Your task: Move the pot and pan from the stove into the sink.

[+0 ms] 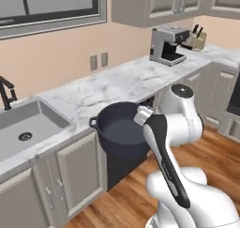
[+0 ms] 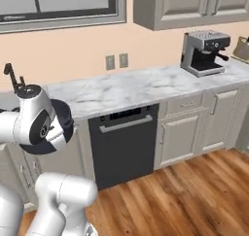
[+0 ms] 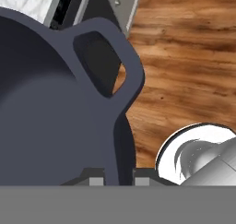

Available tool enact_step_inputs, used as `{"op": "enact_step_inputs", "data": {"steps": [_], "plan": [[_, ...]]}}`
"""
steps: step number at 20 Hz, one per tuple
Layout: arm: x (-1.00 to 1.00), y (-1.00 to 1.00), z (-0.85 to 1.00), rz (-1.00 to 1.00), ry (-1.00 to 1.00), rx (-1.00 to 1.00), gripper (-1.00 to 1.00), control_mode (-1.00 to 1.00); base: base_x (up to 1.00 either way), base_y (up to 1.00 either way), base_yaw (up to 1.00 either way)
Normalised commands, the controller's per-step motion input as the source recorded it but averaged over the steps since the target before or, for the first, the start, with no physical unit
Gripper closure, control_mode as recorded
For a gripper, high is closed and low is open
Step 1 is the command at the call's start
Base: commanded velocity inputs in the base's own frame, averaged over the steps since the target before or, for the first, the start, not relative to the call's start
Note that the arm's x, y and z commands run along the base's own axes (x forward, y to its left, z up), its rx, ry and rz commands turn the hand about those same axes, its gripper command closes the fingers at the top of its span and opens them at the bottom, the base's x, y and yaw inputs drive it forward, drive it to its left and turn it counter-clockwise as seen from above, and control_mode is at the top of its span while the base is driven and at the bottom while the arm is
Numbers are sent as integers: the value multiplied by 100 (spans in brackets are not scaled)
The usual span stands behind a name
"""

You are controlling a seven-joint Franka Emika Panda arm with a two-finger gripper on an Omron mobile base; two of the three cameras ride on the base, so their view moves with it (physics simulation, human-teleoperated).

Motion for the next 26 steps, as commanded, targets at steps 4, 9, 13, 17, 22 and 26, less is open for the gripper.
{"op": "enact_step_inputs", "data": {"steps": [4,9,13,17,22,26], "plan": [[0,0,0,0,0,0,100,100,0,3,43],[0,0,0,0,0,0,100,100,-1,8,42],[0,0,0,0,0,0,100,100,-6,4,45],[0,0,0,0,0,0,100,100,-1,6,43],[0,0,0,0,0,0,100,100,0,3,38],[0,0,0,0,0,0,100,100,1,-18,0]]}}
